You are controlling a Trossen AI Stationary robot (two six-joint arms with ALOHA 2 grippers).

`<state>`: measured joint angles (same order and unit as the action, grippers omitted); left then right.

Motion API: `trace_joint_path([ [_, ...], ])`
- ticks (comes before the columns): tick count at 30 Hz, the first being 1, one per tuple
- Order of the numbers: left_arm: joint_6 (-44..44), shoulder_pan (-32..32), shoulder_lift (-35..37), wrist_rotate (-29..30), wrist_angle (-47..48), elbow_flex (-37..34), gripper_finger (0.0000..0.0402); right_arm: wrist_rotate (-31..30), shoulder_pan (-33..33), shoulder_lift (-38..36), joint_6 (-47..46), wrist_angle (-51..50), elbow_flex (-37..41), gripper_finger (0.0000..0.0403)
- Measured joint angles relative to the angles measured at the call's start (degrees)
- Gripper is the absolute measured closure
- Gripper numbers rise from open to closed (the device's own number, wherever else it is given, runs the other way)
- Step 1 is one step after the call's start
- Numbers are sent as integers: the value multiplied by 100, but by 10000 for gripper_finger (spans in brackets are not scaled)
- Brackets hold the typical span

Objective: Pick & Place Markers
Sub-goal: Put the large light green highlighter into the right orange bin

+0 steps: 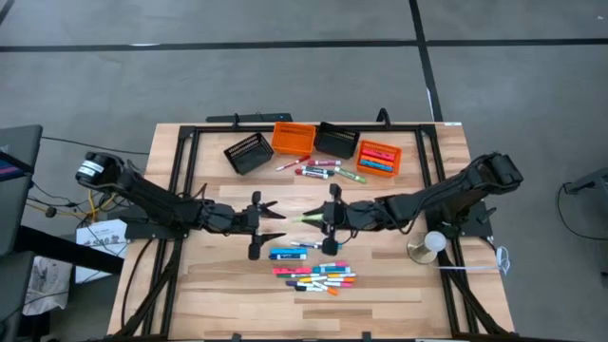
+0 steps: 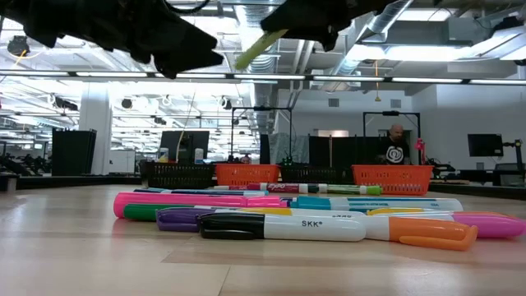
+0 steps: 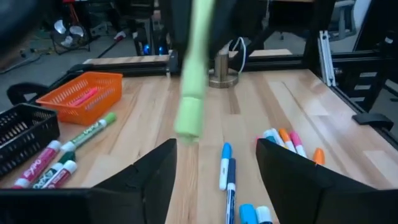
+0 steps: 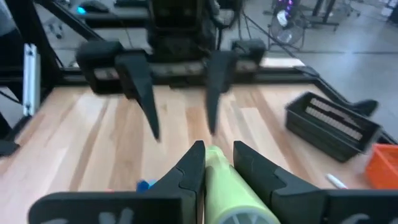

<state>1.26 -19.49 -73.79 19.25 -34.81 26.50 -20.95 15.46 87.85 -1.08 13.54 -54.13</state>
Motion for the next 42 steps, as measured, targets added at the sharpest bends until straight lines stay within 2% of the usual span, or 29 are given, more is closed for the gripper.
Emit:
trace_joint_path([
  [4, 26, 149, 394, -22, 416, 0, 179, 9, -145, -432, 2, -611, 0, 346],
  [10, -62, 822, 763, -113, 779, 0, 181, 43, -431, -1178, -95, -1429, 0, 346],
  [17, -609, 1371, 538, -857, 787, 0, 181, -8, -1020, -1920, -594, -2913, 0, 346],
  [27, -616, 1392, 278, -870, 735, -2, 181, -172, -2039, -2157, -1426, -4757, 0, 346],
  [30, -614, 1392, 285, -868, 733, -2, 181, -457, -2298, -2114, -1746, -5057, 0, 346],
  [35, -623, 1380, 285, -864, 735, -2, 181, -501, -2792, -2113, -2132, -5368, 25, 346],
  [39, -623, 1377, 285, -866, 735, -2, 181, -500, -3214, -2115, -2514, -5337, 303, 346],
  [42, -625, 1377, 285, -863, 735, -2, 181, -471, -3548, -2131, -2713, -4924, 682, 346],
])
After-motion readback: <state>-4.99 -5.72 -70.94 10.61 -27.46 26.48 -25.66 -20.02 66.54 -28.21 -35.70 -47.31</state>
